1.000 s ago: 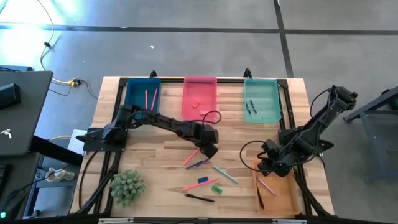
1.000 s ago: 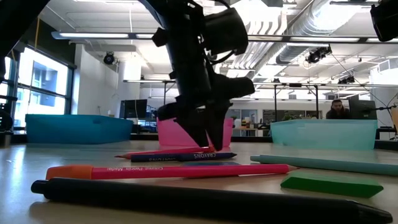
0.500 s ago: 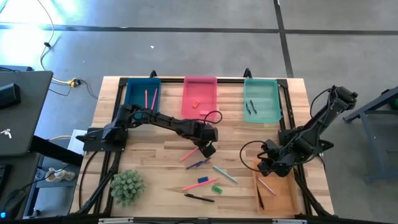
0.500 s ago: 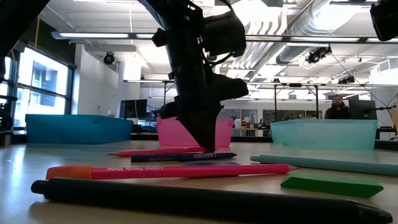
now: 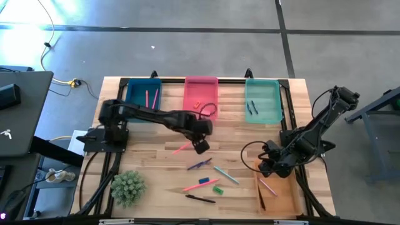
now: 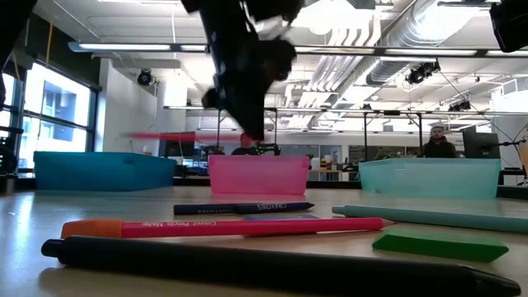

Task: Sort crayons/erasers/pens/pencils in bins
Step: Put the pink pencil into the blue bin

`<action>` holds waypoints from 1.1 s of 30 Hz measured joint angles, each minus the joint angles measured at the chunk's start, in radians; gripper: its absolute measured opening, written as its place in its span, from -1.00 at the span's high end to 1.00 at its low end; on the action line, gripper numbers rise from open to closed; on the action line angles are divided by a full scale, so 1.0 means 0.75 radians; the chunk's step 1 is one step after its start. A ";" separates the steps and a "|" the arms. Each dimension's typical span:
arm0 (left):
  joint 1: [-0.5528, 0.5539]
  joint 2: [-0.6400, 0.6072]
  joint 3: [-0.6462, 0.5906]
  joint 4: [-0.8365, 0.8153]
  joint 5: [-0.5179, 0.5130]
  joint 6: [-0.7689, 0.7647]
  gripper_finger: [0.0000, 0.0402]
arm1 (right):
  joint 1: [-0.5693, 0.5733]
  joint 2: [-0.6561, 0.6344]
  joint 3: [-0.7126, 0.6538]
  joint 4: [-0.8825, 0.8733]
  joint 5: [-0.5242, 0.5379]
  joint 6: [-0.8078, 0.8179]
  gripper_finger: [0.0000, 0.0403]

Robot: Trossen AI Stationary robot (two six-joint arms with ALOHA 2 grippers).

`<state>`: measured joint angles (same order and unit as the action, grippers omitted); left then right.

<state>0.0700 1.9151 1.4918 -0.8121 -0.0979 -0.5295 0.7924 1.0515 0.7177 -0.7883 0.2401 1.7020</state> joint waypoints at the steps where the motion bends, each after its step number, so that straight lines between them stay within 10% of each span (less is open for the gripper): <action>1: 0.005 -0.041 0.000 -0.013 -0.012 0.007 0.96 | -0.005 0.000 0.000 0.000 0.000 0.000 0.41; 18: 0.288 -0.759 -0.010 -0.250 -0.361 0.129 0.96 | -0.127 0.000 0.000 0.011 0.001 -0.029 0.41; 33: 0.640 -1.095 -0.533 -0.017 -0.327 0.132 0.97 | -0.328 0.000 0.000 0.115 0.004 -0.239 0.41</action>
<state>0.5502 1.0936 1.0922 -0.8251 -0.3435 -0.4304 0.5461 1.0515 0.7177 -0.7017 0.2432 1.5225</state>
